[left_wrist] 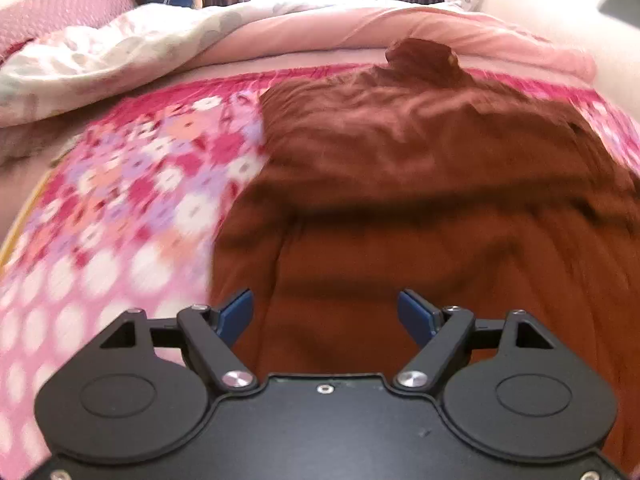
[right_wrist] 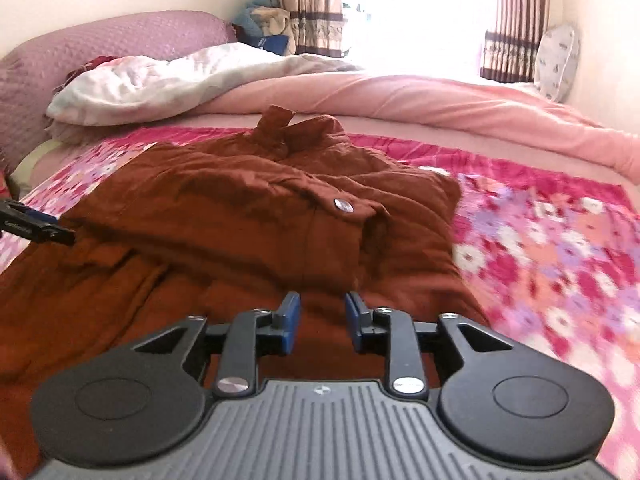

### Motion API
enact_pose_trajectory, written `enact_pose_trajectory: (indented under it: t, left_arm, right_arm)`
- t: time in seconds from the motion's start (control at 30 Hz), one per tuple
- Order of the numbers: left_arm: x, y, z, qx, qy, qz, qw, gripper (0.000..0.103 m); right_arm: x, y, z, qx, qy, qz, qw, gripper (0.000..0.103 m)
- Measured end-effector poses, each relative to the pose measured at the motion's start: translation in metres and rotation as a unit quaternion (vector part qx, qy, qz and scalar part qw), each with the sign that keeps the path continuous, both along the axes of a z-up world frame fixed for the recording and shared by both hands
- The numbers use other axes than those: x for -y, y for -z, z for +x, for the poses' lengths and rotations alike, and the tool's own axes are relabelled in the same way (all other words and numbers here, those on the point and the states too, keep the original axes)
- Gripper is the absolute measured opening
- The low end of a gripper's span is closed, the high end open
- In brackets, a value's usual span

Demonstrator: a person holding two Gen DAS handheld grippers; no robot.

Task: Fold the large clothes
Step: 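Open the right gripper and withdraw both tools from the folded jacket, then close the left gripper on the jacket hem edge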

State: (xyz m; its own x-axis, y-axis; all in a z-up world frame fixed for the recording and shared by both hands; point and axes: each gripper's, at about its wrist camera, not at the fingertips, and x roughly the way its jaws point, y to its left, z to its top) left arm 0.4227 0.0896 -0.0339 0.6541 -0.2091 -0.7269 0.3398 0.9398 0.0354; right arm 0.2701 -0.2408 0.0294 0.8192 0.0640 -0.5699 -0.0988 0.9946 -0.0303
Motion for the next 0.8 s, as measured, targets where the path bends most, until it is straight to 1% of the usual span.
enact_pose_trajectory:
  t: [0.07, 0.1, 0.13, 0.17, 0.27, 0.33, 0.4, 0.5, 0.53, 0.6, 0.73, 0.8]
  left_arm:
    - [-0.016, 0.003, -0.034, 0.002, 0.001, 0.008, 1.0, 0.081]
    - [-0.025, 0.005, -0.049, 0.003, 0.0, 0.007, 1.0, 0.081]
    - [-0.033, 0.007, -0.062, 0.001, -0.003, 0.005, 1.0, 0.081]
    - [-0.042, 0.01, -0.075, -0.003, -0.009, 0.0, 1.0, 0.081]
    - [-0.062, 0.022, -0.099, -0.019, -0.027, -0.02, 0.9992, 0.081]
    - [-0.073, 0.029, -0.112, -0.026, -0.043, -0.033, 0.9982, 0.081]
    - [-0.084, 0.034, -0.125, -0.03, -0.053, -0.061, 0.9963, 0.081]
    - [-0.091, 0.044, -0.133, -0.049, -0.056, -0.089, 0.9933, 0.081]
    - [-0.09, 0.045, -0.135, -0.042, -0.056, -0.09, 0.9934, 0.081]
    - [-0.091, 0.045, -0.138, -0.045, -0.056, -0.098, 0.9926, 0.081]
    - [-0.09, 0.041, -0.127, -0.065, -0.055, -0.134, 0.9873, 0.081]
    - [-0.09, 0.039, -0.116, -0.075, -0.058, -0.148, 0.9844, 0.081]
  right_arm:
    - [0.005, -0.003, -0.035, 0.007, 0.004, -0.003, 1.0, 0.042]
    - [0.008, -0.003, -0.048, 0.008, 0.006, 0.0, 1.0, 0.044]
    - [0.012, -0.002, -0.062, 0.008, 0.01, 0.005, 1.0, 0.049]
    - [0.015, 0.0, -0.075, 0.006, 0.016, 0.007, 1.0, 0.051]
    - [0.027, 0.009, -0.102, -0.003, 0.041, 0.007, 0.999, 0.052]
    - [0.038, 0.018, -0.117, -0.009, 0.061, 0.021, 0.998, 0.052]
    - [0.048, 0.029, -0.13, -0.013, 0.079, 0.04, 0.996, 0.052]
    - [0.059, 0.044, -0.145, -0.021, 0.098, 0.065, 0.993, 0.052]
    - [0.062, 0.049, -0.151, -0.023, 0.1, 0.072, 0.992, 0.052]
    - [0.066, 0.056, -0.155, -0.027, 0.105, 0.084, 0.991, 0.052]
    - [0.074, 0.065, -0.161, -0.027, 0.104, 0.114, 0.988, 0.052]
    - [0.074, 0.068, -0.162, -0.026, 0.088, 0.135, 0.987, 0.039]
